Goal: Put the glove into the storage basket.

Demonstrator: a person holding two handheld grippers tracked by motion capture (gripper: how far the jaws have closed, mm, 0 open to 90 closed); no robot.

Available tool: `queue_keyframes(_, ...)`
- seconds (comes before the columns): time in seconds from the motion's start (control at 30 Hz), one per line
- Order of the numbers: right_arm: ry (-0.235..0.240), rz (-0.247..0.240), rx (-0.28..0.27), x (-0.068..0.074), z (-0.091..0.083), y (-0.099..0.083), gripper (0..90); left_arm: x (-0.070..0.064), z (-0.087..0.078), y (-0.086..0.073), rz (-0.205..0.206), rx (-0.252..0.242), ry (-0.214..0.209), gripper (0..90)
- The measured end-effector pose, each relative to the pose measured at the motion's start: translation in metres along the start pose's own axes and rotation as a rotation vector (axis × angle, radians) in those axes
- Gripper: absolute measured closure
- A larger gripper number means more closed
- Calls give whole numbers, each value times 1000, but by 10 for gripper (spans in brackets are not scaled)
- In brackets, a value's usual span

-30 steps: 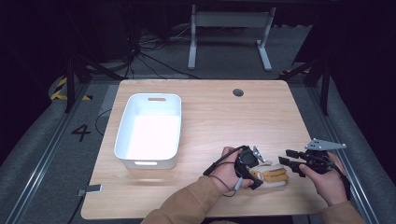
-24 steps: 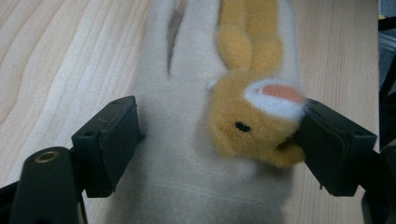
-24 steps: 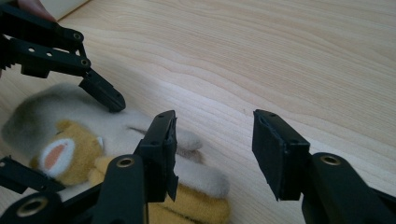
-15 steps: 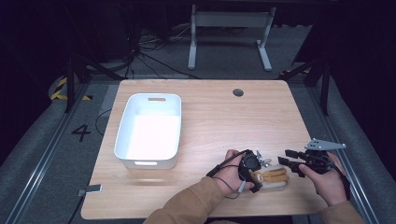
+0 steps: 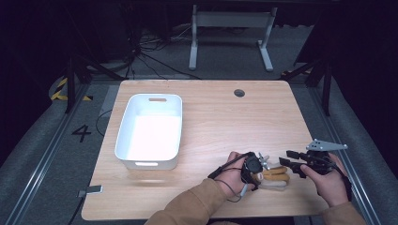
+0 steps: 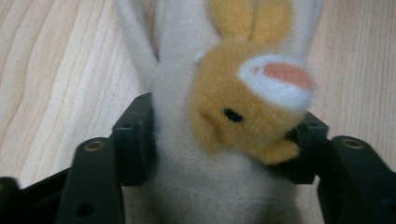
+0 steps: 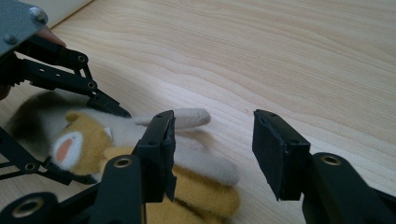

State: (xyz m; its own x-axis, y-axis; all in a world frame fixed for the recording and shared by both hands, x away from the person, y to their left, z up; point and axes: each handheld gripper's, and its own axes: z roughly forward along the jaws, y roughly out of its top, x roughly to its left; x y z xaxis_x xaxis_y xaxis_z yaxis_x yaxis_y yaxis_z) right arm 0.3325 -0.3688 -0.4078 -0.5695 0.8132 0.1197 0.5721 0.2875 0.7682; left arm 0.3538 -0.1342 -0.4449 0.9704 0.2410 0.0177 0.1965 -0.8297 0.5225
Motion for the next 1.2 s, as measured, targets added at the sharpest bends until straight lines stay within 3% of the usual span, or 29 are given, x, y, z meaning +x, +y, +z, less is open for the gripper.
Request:
queue_keyframes(0.37,-18,18,-7,-3,-3,-1,515,-4,-4,-1,17,14,21,586)
queue_keyframes(0.73,-18,26,-6,-4,-2,-1,522,2,-9,-2,-11,16,6,638)
queue_keyframes(0.87,-17,22,-9,-5,-1,0,524,5,-18,-4,-35,3,-13,672)
queue_keyframes(0.97,-18,28,-11,-6,0,1,524,9,-34,-4,-63,-38,-36,794)
queue_keyframes(1.2,-5,20,-15,-6,5,5,523,13,-51,-7,-66,-35,-1,809)
